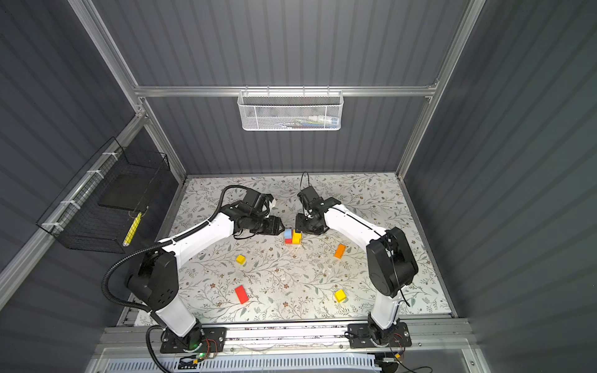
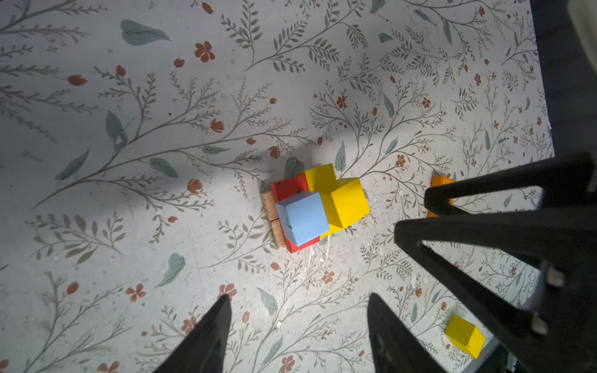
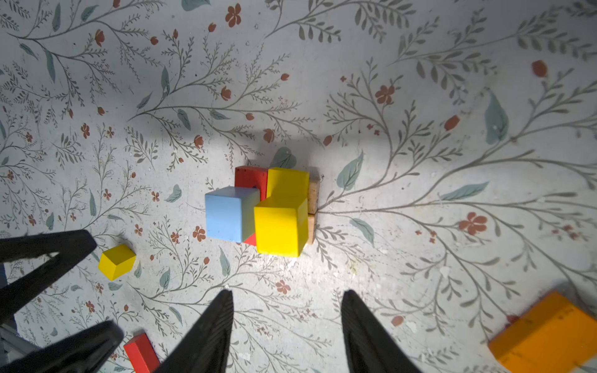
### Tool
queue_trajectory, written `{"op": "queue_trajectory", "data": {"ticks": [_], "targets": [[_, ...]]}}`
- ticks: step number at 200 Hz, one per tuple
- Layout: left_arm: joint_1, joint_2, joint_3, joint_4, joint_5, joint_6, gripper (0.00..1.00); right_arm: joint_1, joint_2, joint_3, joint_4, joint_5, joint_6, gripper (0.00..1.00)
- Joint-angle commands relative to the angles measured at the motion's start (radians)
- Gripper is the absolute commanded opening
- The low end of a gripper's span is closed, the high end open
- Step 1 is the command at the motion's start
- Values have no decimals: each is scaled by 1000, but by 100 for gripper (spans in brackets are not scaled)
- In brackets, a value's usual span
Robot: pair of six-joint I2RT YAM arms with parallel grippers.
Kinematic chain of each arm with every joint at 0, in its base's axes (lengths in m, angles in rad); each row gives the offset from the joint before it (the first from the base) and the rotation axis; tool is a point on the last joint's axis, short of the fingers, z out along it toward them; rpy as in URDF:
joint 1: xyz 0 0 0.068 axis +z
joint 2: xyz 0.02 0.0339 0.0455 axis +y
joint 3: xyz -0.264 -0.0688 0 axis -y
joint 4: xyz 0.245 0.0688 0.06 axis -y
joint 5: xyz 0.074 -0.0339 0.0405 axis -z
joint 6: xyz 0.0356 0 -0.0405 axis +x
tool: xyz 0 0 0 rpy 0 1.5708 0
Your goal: Build the wood block tower
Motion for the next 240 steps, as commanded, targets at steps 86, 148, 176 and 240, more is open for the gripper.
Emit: {"op": "queue_trajectory", "data": {"ticks": [86,148,176,240], "targets": [[14,117,63,57,116,23,49,-61,2,-141,263,-132,35,51],[20,151,56,99,156,12,45,-64,14,-154,277,-150,46,47],[21,158,55,101,160,9,42,-64,18,-163,280,-150,51,46],[26,176,54,97,175,8,37,-63,35,-159,278,-142,60,46]]}}
